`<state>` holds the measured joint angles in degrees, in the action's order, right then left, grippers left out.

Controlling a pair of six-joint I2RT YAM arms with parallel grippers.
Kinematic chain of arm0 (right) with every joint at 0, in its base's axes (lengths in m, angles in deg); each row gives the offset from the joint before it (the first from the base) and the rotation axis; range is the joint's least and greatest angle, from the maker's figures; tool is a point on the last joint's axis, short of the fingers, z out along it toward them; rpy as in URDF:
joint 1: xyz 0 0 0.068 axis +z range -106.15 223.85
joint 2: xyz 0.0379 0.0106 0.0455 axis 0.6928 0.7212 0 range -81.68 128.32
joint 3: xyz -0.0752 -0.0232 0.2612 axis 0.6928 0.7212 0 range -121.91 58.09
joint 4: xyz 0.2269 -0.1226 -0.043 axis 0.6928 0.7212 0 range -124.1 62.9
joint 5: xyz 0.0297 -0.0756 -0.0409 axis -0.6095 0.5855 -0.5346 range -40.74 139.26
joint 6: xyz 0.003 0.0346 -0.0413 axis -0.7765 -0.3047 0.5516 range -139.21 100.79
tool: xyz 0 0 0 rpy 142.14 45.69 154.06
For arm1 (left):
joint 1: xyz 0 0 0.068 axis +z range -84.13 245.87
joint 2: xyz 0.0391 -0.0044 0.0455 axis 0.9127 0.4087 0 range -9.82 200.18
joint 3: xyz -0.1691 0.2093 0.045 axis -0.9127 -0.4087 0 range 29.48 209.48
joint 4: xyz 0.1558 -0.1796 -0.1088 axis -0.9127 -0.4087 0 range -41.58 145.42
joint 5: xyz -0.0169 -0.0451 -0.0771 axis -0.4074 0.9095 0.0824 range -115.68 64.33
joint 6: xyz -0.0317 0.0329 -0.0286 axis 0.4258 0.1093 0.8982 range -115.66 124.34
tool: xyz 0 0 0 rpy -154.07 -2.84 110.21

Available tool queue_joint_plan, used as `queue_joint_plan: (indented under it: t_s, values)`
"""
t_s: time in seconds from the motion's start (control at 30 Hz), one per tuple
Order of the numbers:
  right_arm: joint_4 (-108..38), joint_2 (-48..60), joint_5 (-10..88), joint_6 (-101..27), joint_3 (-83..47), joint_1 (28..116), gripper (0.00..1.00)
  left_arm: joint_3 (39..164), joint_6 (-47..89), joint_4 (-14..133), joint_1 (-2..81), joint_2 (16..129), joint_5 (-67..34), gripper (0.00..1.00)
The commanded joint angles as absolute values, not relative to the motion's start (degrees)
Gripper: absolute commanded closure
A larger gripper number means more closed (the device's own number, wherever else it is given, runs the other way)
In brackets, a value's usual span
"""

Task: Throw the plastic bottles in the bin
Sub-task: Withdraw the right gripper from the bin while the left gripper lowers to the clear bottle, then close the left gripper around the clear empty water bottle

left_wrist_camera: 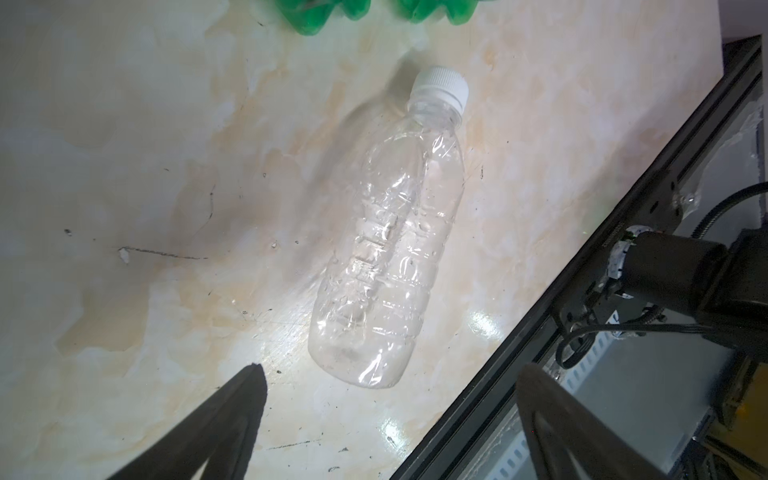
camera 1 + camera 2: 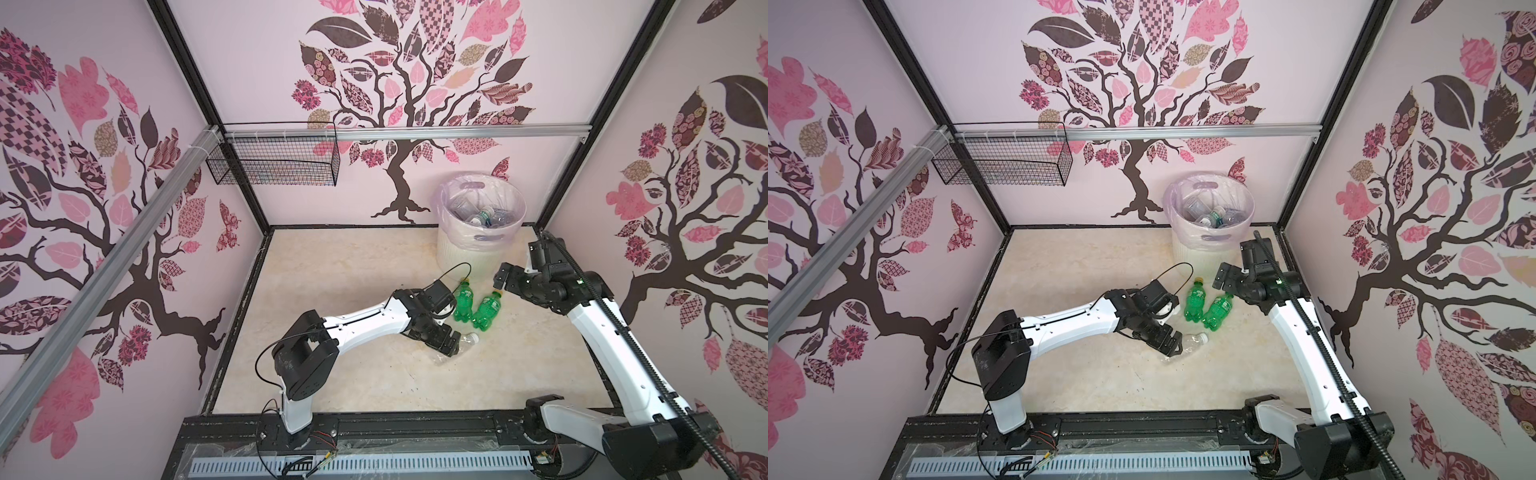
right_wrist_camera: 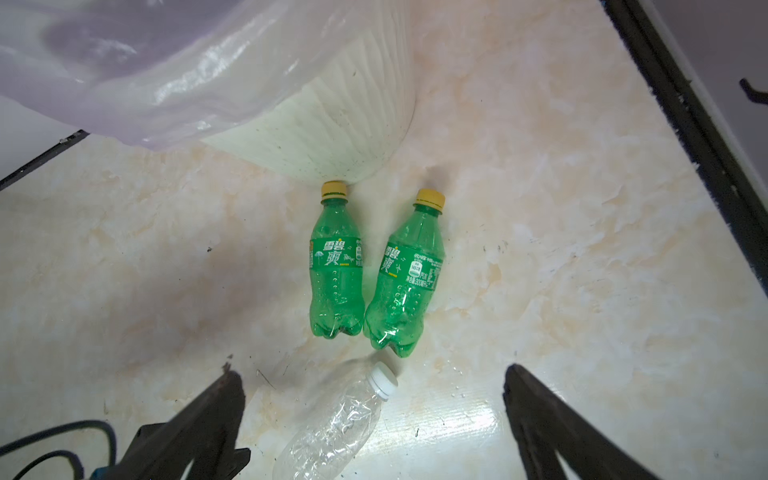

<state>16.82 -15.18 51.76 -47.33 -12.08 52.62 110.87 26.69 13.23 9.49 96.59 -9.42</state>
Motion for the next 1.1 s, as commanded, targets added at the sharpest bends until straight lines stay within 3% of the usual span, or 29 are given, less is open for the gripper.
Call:
queue_joint_plan:
  t_s: [0.0, 0.57, 0.73, 1.07]
  values:
    - [17.43, -16.58, 49.01, -49.47, -11.47, 51.62, 0.00, 109.97, 24.56, 14.50, 8.32, 98.33, -10.03, 0.03]
    - [15.78, -15.90, 46.01, -50.42, -10.42, 50.49, 0.01, 112.40, 22.41, 15.43, 8.32, 107.65, -13.55, 0.04]
    - [15.65, -15.19, 45.57, -50.57, -11.86, 50.44, 0.01, 112.37, 21.49, 14.73, 8.32, 108.65, -14.60, 0.12]
    - [14.45, -14.77, 44.31, -51.12, -11.68, 50.47, 0.00, 109.06, 21.12, 15.32, 9.27, 105.08, -13.66, 0.44]
